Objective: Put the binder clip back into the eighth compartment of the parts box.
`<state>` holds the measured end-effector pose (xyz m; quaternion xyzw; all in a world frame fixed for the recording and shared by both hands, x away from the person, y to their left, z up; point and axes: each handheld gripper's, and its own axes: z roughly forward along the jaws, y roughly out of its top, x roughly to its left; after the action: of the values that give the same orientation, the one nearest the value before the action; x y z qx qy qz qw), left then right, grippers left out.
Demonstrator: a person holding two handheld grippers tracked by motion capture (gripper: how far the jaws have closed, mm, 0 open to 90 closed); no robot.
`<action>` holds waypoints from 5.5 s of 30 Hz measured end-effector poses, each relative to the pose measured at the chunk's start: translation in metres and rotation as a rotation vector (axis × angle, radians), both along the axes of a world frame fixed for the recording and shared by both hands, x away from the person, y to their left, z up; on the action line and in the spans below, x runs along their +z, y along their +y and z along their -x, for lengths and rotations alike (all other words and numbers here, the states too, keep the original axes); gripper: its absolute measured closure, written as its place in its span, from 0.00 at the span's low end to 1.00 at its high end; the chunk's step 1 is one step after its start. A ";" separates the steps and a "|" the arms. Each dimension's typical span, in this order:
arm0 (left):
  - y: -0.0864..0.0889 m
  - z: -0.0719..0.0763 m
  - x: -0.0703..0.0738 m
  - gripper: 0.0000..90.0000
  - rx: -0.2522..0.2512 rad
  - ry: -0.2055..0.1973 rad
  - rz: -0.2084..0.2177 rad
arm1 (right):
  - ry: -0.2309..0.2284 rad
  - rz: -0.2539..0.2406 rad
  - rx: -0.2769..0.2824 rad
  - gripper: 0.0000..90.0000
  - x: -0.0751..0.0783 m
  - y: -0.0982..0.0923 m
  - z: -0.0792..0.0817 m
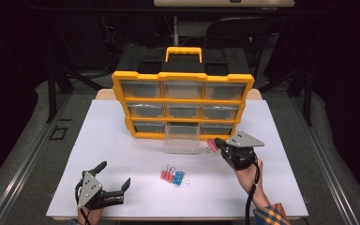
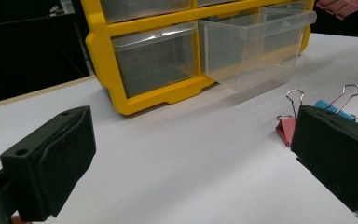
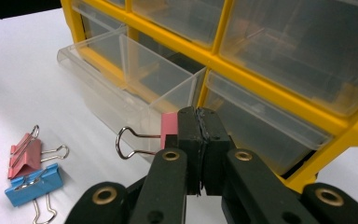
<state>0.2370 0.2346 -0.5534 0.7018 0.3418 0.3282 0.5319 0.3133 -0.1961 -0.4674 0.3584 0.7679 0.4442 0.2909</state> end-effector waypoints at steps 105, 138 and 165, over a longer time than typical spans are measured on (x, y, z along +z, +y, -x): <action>0.000 0.001 0.001 0.00 -0.005 -0.007 0.000 | 0.117 -0.020 0.105 0.11 -0.009 0.025 0.003; 0.000 0.000 0.001 0.00 -0.013 -0.006 -0.002 | 0.232 0.062 0.264 0.00 -0.051 0.064 0.018; -0.001 -0.001 -0.001 0.00 -0.016 0.002 -0.007 | 0.273 0.180 0.471 0.32 -0.081 0.097 0.004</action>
<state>0.2384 0.2335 -0.5539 0.7065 0.3356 0.3246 0.5318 0.3092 -0.0995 -0.5486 0.1994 0.8984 0.3773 0.1040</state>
